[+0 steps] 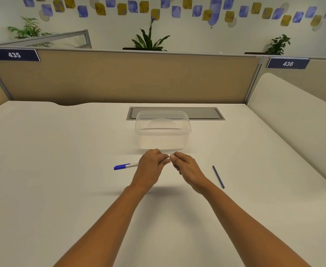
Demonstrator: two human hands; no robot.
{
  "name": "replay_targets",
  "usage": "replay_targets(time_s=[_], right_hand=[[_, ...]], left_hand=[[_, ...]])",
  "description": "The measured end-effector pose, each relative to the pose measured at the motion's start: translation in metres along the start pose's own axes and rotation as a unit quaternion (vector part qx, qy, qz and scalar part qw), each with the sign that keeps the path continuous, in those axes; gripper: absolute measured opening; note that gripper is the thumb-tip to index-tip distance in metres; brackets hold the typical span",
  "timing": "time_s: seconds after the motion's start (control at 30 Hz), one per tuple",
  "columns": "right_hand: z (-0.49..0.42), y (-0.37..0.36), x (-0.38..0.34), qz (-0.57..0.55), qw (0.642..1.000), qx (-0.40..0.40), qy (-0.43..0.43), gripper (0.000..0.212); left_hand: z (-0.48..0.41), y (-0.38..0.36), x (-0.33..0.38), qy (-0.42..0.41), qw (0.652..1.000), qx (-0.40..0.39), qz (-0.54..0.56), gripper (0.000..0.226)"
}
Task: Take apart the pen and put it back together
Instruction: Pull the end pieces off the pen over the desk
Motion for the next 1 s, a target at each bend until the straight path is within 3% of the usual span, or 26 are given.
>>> replay_targets(time_s=[0.23,0.37,0.77,1.0], right_hand=[[-0.002,-0.004,-0.002,-0.015,1.000,0.013,0.001,0.034],[-0.003,-0.008,-0.001,-0.029,1.000,0.004,-0.008,0.030],[-0.001,-0.011,0.002,-0.048,0.998,0.027,-0.027,0.041],[-0.003,-0.010,-0.003,0.094,0.994,0.003,0.061,0.035]], left_hand=[[0.000,0.006,0.001,-0.030,0.998,0.046,0.005,0.009],[0.003,0.008,0.000,-0.039,0.997,0.063,0.000,0.017],[0.007,0.004,0.001,-0.042,0.997,0.071,-0.002,0.017],[0.008,0.005,-0.005,-0.036,0.997,0.068,0.002,0.007]])
Point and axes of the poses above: each hand's wrist, its own z-axis away from the middle knuckle, its own y-axis out of the back of the hand, x = y × z, the point moved 5 cm from there along -z, towards the middle knuckle, and after that the axes turned 1 degree about -z, right-handed, at the moved point
